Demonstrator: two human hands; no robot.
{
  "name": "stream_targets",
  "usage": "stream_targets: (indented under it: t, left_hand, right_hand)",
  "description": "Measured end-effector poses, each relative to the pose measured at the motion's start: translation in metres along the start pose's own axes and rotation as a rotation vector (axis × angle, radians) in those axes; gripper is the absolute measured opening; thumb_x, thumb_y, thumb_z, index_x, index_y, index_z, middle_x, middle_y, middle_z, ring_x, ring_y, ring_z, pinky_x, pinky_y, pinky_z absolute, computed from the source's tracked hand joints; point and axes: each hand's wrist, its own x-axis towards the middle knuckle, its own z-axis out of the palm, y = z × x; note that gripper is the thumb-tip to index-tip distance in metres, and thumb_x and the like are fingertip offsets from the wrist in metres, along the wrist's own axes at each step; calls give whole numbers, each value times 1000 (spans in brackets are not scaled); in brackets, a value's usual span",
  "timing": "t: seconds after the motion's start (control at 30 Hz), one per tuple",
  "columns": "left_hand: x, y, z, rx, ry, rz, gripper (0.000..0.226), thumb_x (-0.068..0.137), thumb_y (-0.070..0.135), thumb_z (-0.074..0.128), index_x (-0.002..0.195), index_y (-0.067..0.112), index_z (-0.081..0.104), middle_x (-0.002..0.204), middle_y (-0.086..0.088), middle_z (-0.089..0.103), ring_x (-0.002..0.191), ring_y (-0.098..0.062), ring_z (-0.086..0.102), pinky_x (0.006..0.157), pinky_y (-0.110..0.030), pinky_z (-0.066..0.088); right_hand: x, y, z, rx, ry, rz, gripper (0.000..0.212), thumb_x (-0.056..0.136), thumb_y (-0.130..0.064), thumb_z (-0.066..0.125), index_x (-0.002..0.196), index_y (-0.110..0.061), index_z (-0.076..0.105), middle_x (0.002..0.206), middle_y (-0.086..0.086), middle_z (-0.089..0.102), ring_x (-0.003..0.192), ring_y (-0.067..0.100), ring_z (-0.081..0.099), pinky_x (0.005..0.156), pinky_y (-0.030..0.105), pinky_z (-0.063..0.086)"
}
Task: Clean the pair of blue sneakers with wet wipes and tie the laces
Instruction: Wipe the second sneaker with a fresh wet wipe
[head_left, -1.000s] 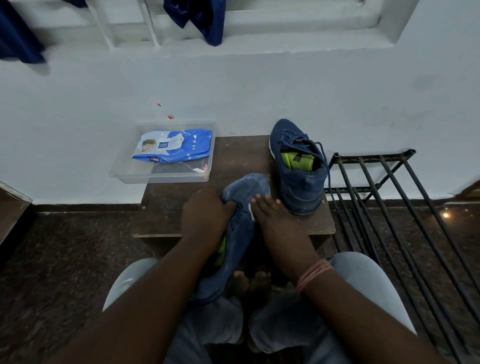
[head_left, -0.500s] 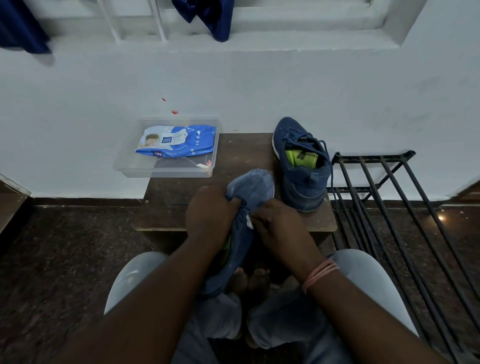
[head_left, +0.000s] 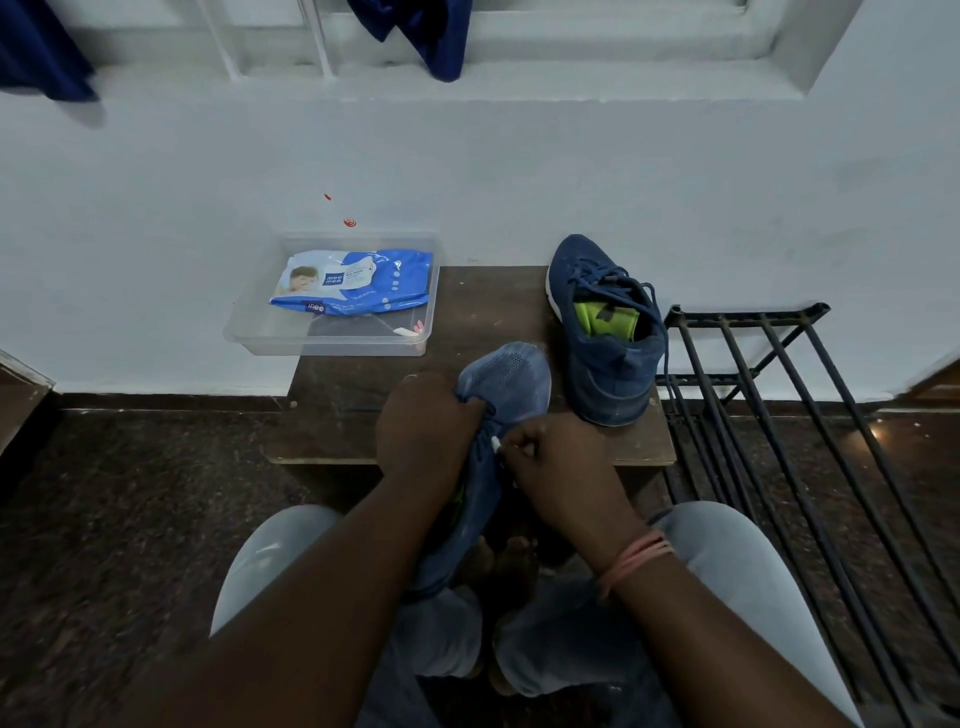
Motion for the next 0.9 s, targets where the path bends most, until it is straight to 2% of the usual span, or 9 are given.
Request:
stream_targets:
  t: [0.13,0.23,0.3,0.43,0.57,0.67,0.73,0.83,0.9]
  left_hand:
    - [0,0,1,-1,18,14,33,83,52,64,82,21,74,72,1,65,65,-15,63,60,-34,56]
    - [1,0,0,4,12,6,31,84,51,64,83,22,74,73,1,66,67,-16,63,61,-34,56]
    - [1,0,0,-1,9,3,32,81,52,64,83,22,74,74,2,66,69,-17,64,64,-37,58]
    - [2,0,2,8,27,-9,34,78,54,63,81,22,74,71,3,65,66,-17,63,59,-33,53]
    - [0,-1,5,11,48,14,34,80,54,62,81,22,73,71,3,65,65,-16,63,60,-34,55]
    - [0,-1,3,9,39,5,36,78,56,59,83,23,74,75,1,66,70,-20,65,58,-33,51]
    - [0,1,1,8,29,-21,35,77,55,60,84,23,74,77,0,68,72,-21,66,59,-32,52]
    - [0,3,1,4,22,-50,34,75,54,65,83,22,75,77,0,68,72,-22,66,61,-34,54]
    - [0,4,2,18,27,-58,35,76,55,66,83,22,75,77,0,68,72,-22,66,59,-32,50]
  right_hand:
    - [41,10,12,-231,81,-78,17,91,-14,60,81,-11,73,88,7,67,77,22,61,67,29,42]
    - [66,10,13,-239,98,-33,18,92,-14,57,91,-9,74,99,8,70,86,26,65,74,30,49]
    - [46,0,11,-224,124,-6,18,94,-17,57,88,-9,73,90,7,70,79,25,66,64,27,44]
    - [-2,-8,1,-107,19,22,22,93,-19,61,80,-13,77,77,3,71,67,15,60,55,20,31]
    - [20,4,12,-173,118,-29,20,92,-15,59,78,-10,72,84,7,67,73,23,62,62,25,34]
    - [51,8,14,-160,126,41,18,92,-13,56,87,-7,72,88,11,68,79,26,64,65,23,32]
    - [48,6,12,-134,155,73,19,91,-13,56,81,-6,71,82,11,67,74,26,63,63,24,33]
    - [11,-2,7,-72,74,33,28,92,-16,60,67,-6,70,68,6,68,61,20,61,57,30,44]
    - [-5,-3,2,-22,27,9,26,91,-18,65,68,-11,73,68,-1,69,62,14,60,58,26,44]
